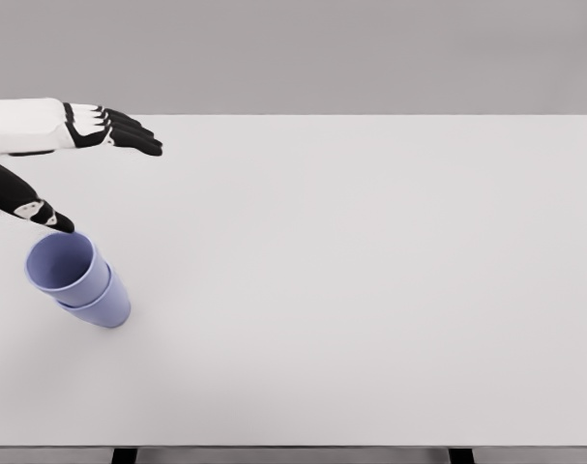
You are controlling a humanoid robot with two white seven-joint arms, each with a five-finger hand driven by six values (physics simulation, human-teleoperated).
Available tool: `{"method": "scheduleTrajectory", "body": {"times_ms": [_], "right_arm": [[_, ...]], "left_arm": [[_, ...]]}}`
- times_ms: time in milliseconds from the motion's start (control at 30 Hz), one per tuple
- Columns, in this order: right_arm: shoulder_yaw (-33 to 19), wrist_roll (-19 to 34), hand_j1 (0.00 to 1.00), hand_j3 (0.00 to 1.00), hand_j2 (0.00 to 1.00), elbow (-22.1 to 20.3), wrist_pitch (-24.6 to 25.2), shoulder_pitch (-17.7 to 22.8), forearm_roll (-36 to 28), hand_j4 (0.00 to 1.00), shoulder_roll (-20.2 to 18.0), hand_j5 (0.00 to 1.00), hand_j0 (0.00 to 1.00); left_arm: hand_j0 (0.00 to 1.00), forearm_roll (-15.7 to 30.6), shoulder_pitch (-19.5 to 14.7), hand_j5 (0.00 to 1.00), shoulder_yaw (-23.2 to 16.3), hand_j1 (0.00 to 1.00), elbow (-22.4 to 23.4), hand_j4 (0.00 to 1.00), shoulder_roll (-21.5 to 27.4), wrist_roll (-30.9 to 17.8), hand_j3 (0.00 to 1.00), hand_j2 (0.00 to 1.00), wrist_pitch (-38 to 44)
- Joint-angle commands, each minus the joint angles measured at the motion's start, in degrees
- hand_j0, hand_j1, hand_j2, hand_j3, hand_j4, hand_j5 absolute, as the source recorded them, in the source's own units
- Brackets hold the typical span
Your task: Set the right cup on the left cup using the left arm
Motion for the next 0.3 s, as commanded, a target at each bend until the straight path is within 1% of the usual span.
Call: {"method": "scheduleTrajectory", "body": {"times_ms": [0,67,133,267], "right_arm": [[0.0,0.0,1.00,1.00,1.00,0.0,0.0,0.0,0.1,1.00,0.0,1.00,1.00],[0.0,0.0,1.00,1.00,1.00,0.0,0.0,0.1,0.1,1.00,0.0,1.00,1.00],[0.0,0.0,1.00,1.00,1.00,0.0,0.0,0.1,0.1,1.00,0.0,1.00,1.00],[0.0,0.0,1.00,1.00,1.00,0.0,0.0,0.0,0.1,1.00,0.0,1.00,1.00]], "left_arm": [[1.00,2.6,0.0,1.00,0.4,1.00,0.0,1.00,-5.8,-0.1,1.00,1.00,0.1],[1.00,3.1,0.0,1.00,0.4,1.00,0.0,1.00,-10.4,-0.2,1.00,1.00,0.1],[1.00,4.2,-0.6,1.00,0.4,1.00,0.0,1.00,-13.1,-0.2,1.00,1.00,0.1],[1.00,5.2,-0.5,1.00,0.5,1.00,0.0,1.00,-16.3,-0.2,1.00,1.00,0.1]]}}
